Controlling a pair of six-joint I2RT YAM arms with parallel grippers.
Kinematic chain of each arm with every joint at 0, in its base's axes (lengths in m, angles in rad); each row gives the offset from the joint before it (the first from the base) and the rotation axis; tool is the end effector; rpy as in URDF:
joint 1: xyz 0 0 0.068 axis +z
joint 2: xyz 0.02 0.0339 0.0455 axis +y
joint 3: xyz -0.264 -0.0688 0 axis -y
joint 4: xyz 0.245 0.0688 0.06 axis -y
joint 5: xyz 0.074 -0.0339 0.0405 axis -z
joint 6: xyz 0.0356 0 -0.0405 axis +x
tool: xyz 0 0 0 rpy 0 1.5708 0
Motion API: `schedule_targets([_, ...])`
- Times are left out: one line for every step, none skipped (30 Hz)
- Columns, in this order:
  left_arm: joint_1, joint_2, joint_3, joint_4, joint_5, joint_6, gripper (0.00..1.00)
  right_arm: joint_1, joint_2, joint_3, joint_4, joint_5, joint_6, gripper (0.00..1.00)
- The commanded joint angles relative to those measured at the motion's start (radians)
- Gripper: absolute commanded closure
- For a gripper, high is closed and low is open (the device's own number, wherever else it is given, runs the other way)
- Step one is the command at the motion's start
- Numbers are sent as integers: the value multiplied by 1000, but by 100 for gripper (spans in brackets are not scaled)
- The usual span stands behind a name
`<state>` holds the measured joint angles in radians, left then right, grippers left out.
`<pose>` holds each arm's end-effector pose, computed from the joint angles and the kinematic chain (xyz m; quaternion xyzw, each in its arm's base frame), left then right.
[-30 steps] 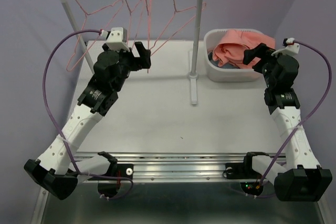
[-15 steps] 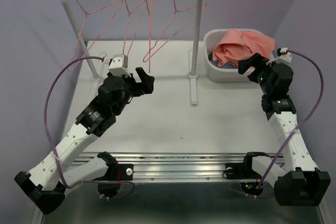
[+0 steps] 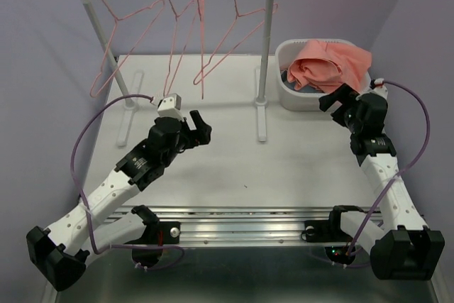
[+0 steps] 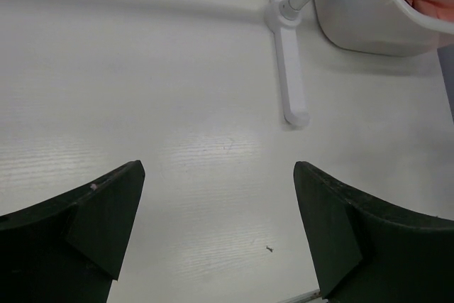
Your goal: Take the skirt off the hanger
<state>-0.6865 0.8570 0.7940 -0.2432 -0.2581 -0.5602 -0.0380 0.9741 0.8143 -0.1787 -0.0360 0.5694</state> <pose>0.1595 -0.1190 0.3248 -0.0254 0.8032 -0.2578 0.5365 0.2263 -0.0073 0.3157 0.2341 0.7817 0.1659 0.5537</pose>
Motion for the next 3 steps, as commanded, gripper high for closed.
schedule_targets([-4,-9,7,61,-76,-26,1,4,-35,-13,-2,51,1,0])
schedule_targets([-4,-7,7,61,-79,-27,1,4,-40,-15,-2,65,1,0])
schedule_targets([-4,-6,8,61,-82,-27,1,4,-43,-17,-4,79,0,0])
